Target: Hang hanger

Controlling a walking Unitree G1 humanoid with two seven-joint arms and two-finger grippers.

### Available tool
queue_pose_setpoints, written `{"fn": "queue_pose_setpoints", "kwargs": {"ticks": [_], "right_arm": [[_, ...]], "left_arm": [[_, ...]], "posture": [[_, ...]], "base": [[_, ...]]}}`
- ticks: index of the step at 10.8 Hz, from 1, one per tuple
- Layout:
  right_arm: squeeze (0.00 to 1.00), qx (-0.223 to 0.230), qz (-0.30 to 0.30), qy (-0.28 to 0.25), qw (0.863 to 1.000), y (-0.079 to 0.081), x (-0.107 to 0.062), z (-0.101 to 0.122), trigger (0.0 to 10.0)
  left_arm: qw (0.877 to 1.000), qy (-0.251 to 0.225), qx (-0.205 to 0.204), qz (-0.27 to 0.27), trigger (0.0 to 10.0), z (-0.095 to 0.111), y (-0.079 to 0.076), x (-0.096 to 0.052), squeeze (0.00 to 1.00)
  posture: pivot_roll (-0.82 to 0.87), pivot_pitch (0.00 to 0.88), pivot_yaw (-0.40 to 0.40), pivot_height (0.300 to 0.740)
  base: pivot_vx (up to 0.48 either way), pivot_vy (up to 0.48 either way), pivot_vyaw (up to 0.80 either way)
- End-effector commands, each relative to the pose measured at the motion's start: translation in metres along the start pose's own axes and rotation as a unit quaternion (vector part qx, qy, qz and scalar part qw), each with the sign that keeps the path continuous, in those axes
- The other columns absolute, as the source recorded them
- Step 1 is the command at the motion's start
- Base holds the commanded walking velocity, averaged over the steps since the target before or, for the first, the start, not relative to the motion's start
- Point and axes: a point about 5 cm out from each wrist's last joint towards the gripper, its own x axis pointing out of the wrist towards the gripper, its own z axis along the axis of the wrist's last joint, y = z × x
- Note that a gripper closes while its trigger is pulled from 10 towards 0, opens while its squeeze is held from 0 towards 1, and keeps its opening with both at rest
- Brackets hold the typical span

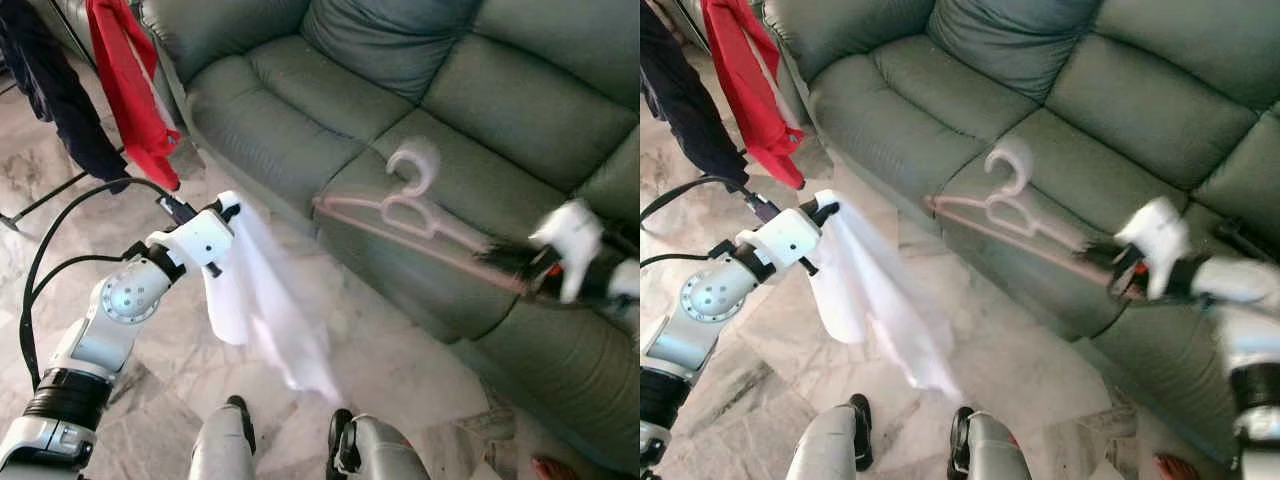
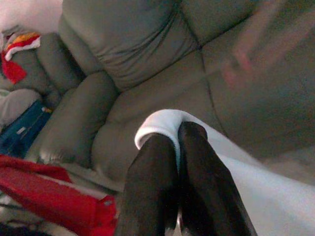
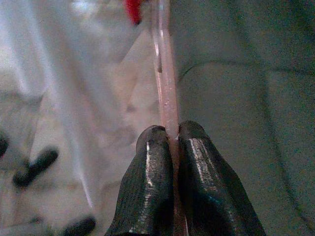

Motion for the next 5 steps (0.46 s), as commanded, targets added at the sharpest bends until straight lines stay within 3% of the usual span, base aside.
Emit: {"fn": "queue_pose_setpoints", "kwargs": {"ticks": [1,2,3,4,5], "right_arm": [[0.00,0.013,-0.033,-0.023,0.999,-0.015,-0.015,0.010,10.0],[0.00,0.003,-0.001,-0.002,1.000,-0.014,-0.023,0.010,10.0],[0.00,0.009,0.053,0.020,0.998,-0.002,-0.024,0.006,10.0],[0.00,0.008,0.087,0.045,0.995,0.007,-0.022,0.001,10.0],[0.00,-0.007,0.102,0.073,0.992,0.014,-0.017,-0.009,10.0]], "left_arm": [[1.000,-0.003,0.007,0.021,10.0,0.001,0.008,0.000,0.00],[1.000,-0.012,-0.002,0.012,10.0,0.004,0.005,0.000,0.00],[0.998,-0.050,-0.014,-0.042,10.0,0.015,-0.006,0.000,0.00],[0.988,-0.064,-0.036,-0.134,10.0,0.021,-0.022,-0.003,0.00],[0.968,-0.035,-0.005,-0.250,10.0,0.014,-0.036,-0.015,0.00]], "posture": [[0.03,0.238,-0.067,0.740],[0.03,0.240,-0.069,0.740],[0.03,0.240,-0.069,0.740],[0.02,0.242,-0.070,0.740],[0.03,0.244,-0.070,0.740]], "base": [[0.000,0.000,0.00],[0.000,0.000,0.00],[0.000,0.000,0.00],[0.000,0.000,0.00],[0.000,0.000,0.00]]}}
